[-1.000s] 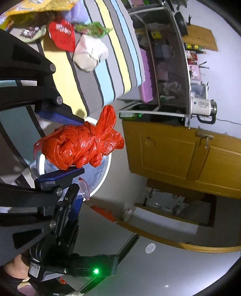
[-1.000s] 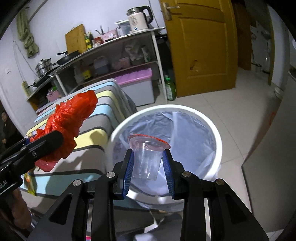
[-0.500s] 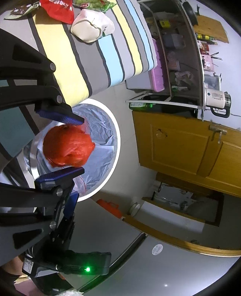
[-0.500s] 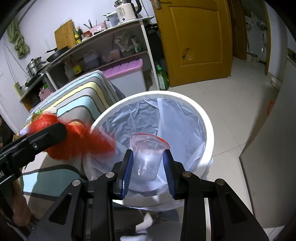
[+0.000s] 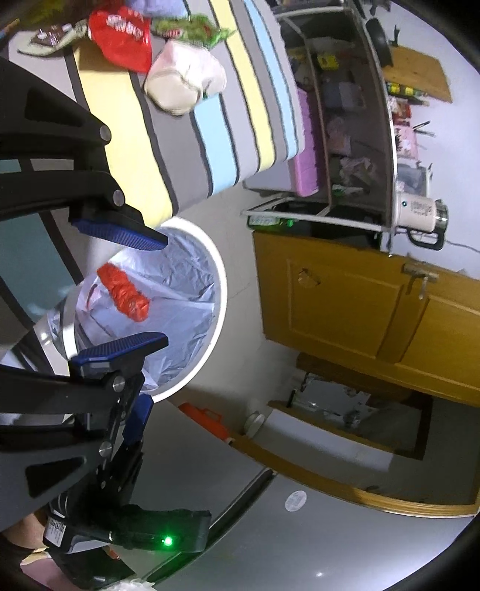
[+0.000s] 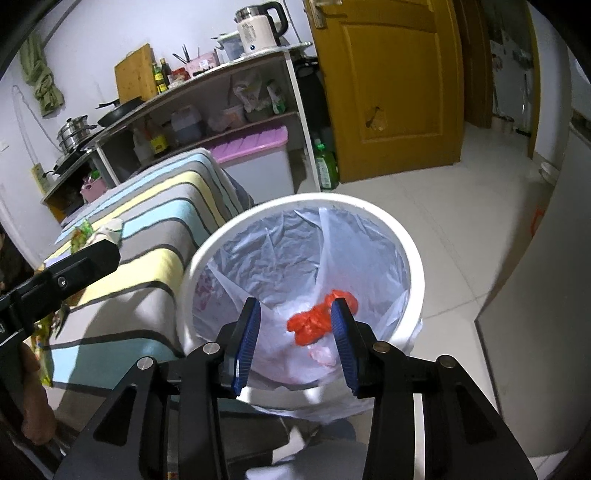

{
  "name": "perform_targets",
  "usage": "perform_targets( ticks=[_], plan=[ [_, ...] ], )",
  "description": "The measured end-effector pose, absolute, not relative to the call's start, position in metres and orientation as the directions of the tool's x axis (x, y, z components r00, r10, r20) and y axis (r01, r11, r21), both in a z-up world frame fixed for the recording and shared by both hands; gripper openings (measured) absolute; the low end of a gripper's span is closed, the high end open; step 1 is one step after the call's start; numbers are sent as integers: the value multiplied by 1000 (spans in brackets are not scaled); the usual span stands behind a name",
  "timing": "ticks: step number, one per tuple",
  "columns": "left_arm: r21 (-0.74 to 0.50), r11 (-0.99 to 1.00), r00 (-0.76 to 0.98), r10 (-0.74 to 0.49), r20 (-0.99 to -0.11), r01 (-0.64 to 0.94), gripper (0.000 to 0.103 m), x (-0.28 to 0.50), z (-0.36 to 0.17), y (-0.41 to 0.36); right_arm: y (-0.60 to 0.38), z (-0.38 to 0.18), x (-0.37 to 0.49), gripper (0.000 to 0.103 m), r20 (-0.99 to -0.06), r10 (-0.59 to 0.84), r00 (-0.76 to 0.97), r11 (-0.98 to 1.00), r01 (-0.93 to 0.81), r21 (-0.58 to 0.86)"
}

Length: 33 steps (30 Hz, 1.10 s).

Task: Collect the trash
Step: 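Carry both items over the white bin and open both tools to drop them, then move both open tools back over the table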

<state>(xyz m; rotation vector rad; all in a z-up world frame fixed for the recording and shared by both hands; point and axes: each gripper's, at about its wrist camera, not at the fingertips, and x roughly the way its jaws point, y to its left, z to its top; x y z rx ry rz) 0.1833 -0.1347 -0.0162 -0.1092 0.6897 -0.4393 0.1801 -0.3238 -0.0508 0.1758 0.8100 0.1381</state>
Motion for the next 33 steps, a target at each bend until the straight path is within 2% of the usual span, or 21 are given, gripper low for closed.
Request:
perform_targets(
  ticks=[19,33],
  plan=[
    [-202,959,827,-276,-490,200,46,100,23,-46,-244,-1,128,41,-614,303,729,952,-268,152],
    [-151,987,869,-127,-478,60,46,54,23,13,-184,7,94,41,-579,429,693,888,-441,130]
  ],
)
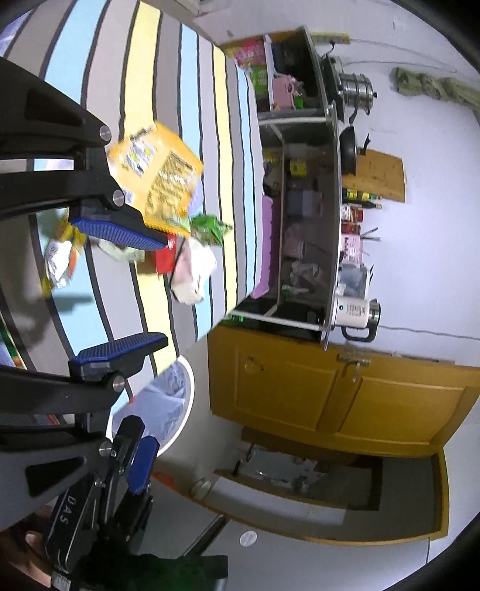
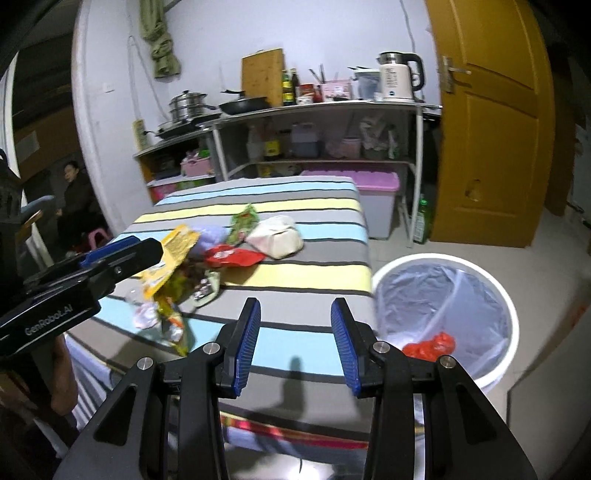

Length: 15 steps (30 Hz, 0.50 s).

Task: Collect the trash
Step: 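Move both open tools back over the table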

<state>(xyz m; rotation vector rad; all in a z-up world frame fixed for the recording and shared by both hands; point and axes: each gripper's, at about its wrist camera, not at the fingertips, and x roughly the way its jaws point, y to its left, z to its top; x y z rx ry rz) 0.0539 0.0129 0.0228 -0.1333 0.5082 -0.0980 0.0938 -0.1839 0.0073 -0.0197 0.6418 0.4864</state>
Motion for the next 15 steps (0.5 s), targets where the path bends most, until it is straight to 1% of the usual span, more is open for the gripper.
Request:
perform_targets(
  ticks=[4,15],
  plan=[
    [-150,988,871,-98,-481,28,46,45,21,27,-171,5,92,41,-587,438,680,878,-464,118],
    [-164,984,863,-21,-504,-72,46,27,7,74,-141,-8,93,41,-610,519,599,817,-556,150]
  ],
)
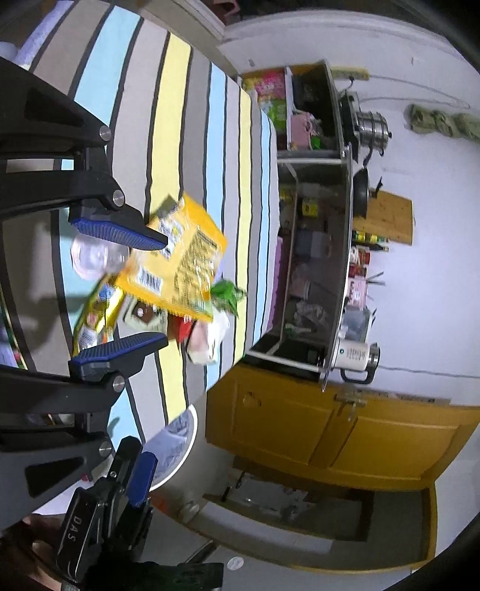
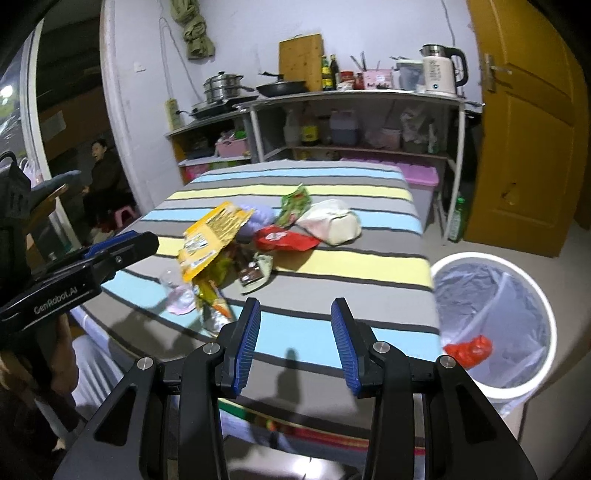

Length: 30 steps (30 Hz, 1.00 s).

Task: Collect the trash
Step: 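Move both open tools back over the table, then grasp a clear plastic cup with the left tool while the right tool grasps a yellow wrapper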

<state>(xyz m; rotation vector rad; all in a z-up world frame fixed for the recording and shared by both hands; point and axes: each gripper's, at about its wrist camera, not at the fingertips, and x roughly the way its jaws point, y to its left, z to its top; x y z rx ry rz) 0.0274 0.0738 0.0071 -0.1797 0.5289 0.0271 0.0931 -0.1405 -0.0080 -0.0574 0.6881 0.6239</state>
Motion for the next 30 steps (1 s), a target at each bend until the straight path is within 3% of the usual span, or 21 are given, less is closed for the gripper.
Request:
perform_targets(
  ticks=[17,30],
  plan=[
    [-190,974,831,-4,-556,-122,46,19,-19,121,-77,-32,97,41,-660,610,439,673,-726,140],
    [-196,973,825,-12,-566,-120,46,20,-23,130,-46,-58,112,41,-714,590,377,620,-778,102]
  ],
)
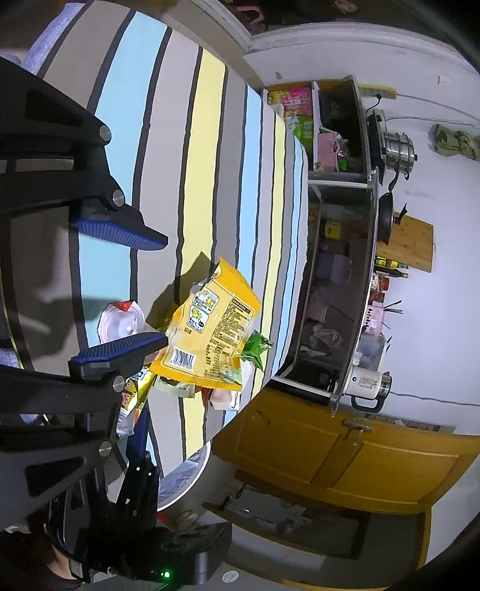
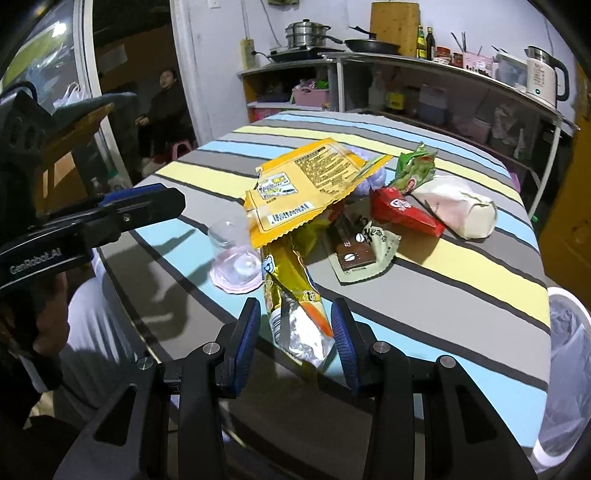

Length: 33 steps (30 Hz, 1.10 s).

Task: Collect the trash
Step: 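Grasp a clear plastic cup with the left tool while the right tool grasps a yellow wrapper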

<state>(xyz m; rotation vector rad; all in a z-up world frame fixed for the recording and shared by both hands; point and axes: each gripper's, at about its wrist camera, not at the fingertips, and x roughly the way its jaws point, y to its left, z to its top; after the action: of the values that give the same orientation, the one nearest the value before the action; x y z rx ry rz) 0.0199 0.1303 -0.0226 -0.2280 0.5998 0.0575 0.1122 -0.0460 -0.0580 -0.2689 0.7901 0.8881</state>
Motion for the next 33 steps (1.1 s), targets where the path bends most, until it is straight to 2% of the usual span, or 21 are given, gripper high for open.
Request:
perform_targets(
  ticks=[6,7,9,10,12,19,25,28,33],
  plan=[
    [-196,976,816,-38,-576,-93,46,24,-27,125,-46,-64,119,39,-724,605,332,606,-781,148],
    [-197,976,815,-43,-578,-88,46,25,-28,124,-46,-64,120,29,-722,608,330,605,-782,152],
    [-203,976,812,-50,-581,-85,46,27,-31,121,-48,-64,120,26,-718,612,331,605,-781,155],
    [-205,975,810,-55,-584,-81,46,28,-32,119,-49,-64,120,18,-718,611,334,608,-778,156],
    [-208,976,806,-66,-588,-72,46,30,-34,114,-53,-64,119,12,-716,611,338,615,-772,160],
    [-197,980,791,-90,-605,-39,46,42,-43,97,-70,-63,120,10,-713,603,359,645,-745,171],
    [-165,985,782,-64,-620,-50,45,56,-48,88,-87,-60,120,9,-704,599,382,671,-719,181],
    [-161,986,776,-65,-627,-49,31,58,-50,84,-94,-56,119,9,-696,601,393,678,-711,184],
    [-164,986,781,-74,-620,-37,29,53,-46,77,-110,-51,117,9,-682,602,416,696,-691,193]
  ],
)
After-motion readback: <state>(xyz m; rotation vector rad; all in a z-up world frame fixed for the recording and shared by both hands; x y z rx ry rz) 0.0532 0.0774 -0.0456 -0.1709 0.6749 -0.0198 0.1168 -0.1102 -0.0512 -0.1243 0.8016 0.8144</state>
